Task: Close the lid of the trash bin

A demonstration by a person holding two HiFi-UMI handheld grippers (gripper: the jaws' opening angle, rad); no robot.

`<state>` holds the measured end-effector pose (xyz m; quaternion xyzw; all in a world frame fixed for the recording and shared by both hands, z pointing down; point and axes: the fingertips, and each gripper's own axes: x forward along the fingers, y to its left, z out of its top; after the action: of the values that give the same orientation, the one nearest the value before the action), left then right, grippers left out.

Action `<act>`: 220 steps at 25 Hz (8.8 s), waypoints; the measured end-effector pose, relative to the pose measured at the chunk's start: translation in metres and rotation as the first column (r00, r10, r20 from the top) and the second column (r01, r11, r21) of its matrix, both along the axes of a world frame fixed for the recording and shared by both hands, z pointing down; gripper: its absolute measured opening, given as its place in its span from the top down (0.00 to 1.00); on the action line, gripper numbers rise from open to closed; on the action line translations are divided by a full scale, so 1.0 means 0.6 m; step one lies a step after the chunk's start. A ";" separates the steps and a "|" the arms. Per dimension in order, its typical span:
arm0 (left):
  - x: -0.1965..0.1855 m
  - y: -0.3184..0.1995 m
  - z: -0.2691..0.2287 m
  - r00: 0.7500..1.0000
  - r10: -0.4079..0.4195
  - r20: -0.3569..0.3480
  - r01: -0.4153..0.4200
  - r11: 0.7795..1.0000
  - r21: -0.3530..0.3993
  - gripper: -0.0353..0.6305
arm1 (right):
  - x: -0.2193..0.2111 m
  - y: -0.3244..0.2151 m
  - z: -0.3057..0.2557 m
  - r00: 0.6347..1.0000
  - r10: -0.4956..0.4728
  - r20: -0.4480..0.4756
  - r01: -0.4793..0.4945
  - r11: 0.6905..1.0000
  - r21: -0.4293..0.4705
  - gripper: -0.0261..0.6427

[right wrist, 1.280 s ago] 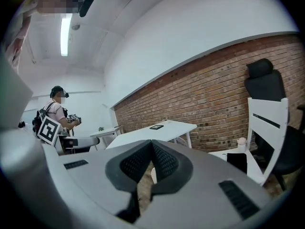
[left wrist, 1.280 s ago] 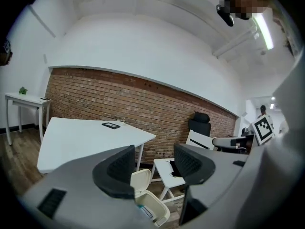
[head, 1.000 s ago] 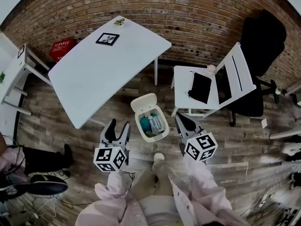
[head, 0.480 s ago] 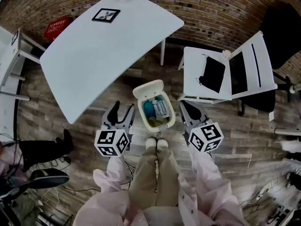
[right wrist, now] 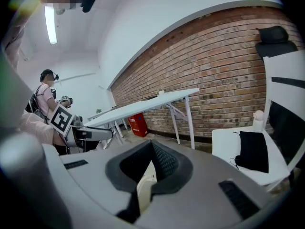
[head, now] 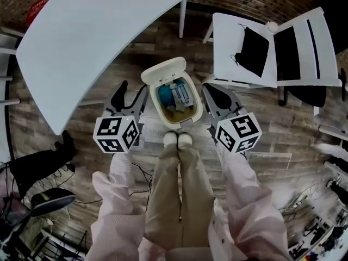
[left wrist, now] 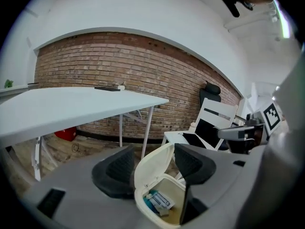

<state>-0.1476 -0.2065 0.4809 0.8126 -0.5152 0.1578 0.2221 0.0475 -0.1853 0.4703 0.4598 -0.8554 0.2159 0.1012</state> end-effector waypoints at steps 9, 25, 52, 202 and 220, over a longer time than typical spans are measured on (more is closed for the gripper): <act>0.003 -0.058 0.104 0.990 0.112 0.089 -0.108 0.993 -0.049 0.52 | -0.013 -0.023 0.072 1.000 0.010 0.027 -0.010 1.000 -0.014 0.96; 0.066 -0.097 0.176 0.954 0.276 0.115 -0.263 0.958 -0.119 0.49 | 0.008 -0.023 0.117 0.998 0.045 0.043 -0.043 0.998 -0.050 0.96; 0.108 -0.003 0.179 0.935 0.347 0.075 -0.334 0.931 -0.145 0.49 | 0.021 0.041 0.108 0.995 0.090 0.049 -0.088 0.995 -0.052 0.96; 0.194 0.184 -0.135 0.956 0.289 -0.052 -0.285 0.956 0.075 0.96 | 0.070 0.174 -0.101 0.988 0.123 0.091 -0.118 0.991 -0.062 0.96; 0.116 0.183 -0.344 0.983 0.183 -0.035 -0.164 0.939 0.302 0.96 | 0.060 0.166 -0.290 0.991 0.071 0.117 -0.087 0.986 0.140 0.96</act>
<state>-0.0778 -0.0964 0.2744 0.8835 -0.4523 0.0721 0.0983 0.0833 -0.0858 0.2961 0.4868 -0.8542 0.1824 0.0110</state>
